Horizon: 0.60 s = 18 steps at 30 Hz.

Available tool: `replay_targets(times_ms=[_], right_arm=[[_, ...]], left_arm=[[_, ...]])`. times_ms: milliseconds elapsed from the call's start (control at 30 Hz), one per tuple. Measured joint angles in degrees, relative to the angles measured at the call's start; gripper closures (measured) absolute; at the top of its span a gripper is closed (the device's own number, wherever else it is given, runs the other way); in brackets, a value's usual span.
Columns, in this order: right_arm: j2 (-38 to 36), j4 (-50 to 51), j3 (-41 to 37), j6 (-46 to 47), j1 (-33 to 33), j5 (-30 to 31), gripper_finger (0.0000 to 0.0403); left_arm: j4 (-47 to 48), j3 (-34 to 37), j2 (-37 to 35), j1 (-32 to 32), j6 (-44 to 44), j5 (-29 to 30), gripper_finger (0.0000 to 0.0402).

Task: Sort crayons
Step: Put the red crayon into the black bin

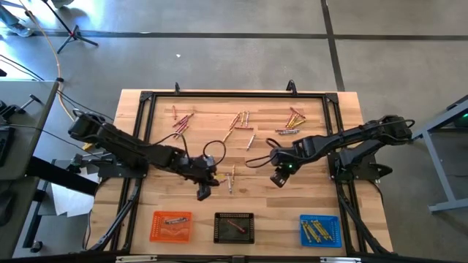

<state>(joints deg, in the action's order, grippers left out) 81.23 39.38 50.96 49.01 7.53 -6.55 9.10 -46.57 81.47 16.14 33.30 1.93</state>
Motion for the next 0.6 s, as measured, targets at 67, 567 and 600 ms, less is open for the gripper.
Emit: replay_targets(times_ms=[67,567,600], right_arm=[[0.00,-3.28,0.00,0.00,0.00,0.04,0.0311],[0.00,-20.09,0.07,-0.02,1.44,2.54,0.0311],[0.00,-20.39,0.07,-0.02,1.83,2.51,0.0311]], left_arm=[[-3.15,0.00,0.62,0.65,-0.43,-0.06,0.0401],[-16.84,-9.66,13.50,9.63,-8.38,-8.15,0.0401],[-16.86,-11.22,14.95,10.18,-9.82,-9.47,0.0401]])
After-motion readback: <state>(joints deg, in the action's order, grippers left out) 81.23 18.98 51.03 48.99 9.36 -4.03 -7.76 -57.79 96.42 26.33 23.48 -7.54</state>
